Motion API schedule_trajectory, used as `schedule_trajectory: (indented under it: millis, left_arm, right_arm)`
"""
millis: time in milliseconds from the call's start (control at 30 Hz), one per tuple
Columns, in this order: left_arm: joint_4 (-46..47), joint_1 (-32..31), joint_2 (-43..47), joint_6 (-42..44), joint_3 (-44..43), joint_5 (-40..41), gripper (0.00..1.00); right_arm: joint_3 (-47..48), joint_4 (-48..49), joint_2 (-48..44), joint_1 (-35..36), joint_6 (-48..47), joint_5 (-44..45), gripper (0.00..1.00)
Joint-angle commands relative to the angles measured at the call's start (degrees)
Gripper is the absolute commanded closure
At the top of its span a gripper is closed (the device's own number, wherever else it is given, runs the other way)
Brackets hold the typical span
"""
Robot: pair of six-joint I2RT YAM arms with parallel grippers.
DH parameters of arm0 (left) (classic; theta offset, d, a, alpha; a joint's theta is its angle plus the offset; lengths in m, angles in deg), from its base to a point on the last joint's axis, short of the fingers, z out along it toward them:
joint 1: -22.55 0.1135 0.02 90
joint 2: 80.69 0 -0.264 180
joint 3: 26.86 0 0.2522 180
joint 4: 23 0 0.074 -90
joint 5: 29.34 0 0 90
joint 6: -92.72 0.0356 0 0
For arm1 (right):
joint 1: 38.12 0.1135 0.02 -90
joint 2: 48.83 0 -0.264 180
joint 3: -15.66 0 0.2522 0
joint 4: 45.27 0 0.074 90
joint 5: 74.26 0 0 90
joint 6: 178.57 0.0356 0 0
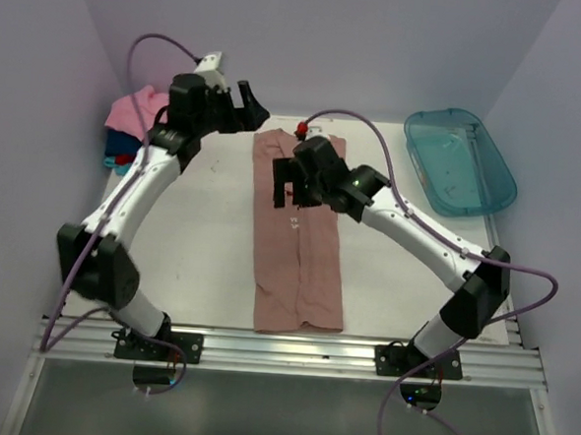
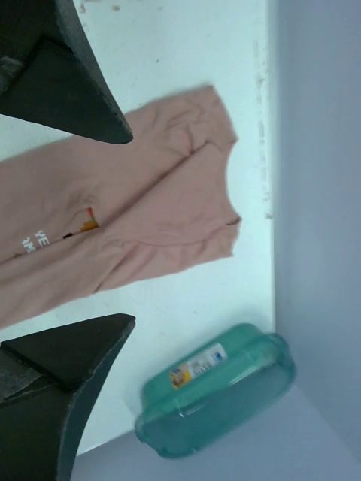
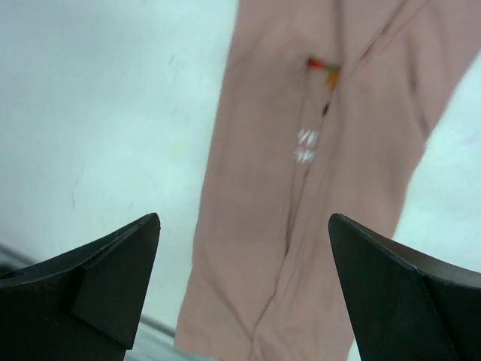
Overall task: Fold and stack the t-shirts
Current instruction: Rotate the tshirt 90 degrees
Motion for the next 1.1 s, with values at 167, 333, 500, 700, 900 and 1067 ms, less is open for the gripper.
schedule_trajectory:
  millis: [167,333,500,700,900,1067]
  left_arm:
    - [-3.13,-1.27,27.86,-1.41,28.73,6.12,0.02]
    - [-8.68,-1.54,40.43,0.01,33.41,6.66,0.02]
    - [-12.18,-1.54,45.54,0.27,37.19,6.66,0.02]
    - [-13.95,-1.54,47.13,0.27,39.48,6.13,0.03]
    - [-14.04,-1.54,46.69,0.18,40.09,6.04,0.03]
    - [-13.34,-1.54,46.78,-0.17,41.41,6.22,0.03]
  right_arm:
    - [18.71,2.60,21.13,-20.42,-6.77,-1.20,0.03]
    - [32.87,3.81,34.92,-24.30,-6.42,-7.00,0.19]
    - [40.26,7.59,42.23,-28.26,-3.17,-12.99,0.46]
    - [41.59,10.76,46.99,-31.16,2.81,-20.72,0.53]
    - [41.77,11.37,49.89,-31.52,4.13,-23.53,0.55]
    - [40.37,12.69,51.12,-31.69,4.83,-26.09,0.55]
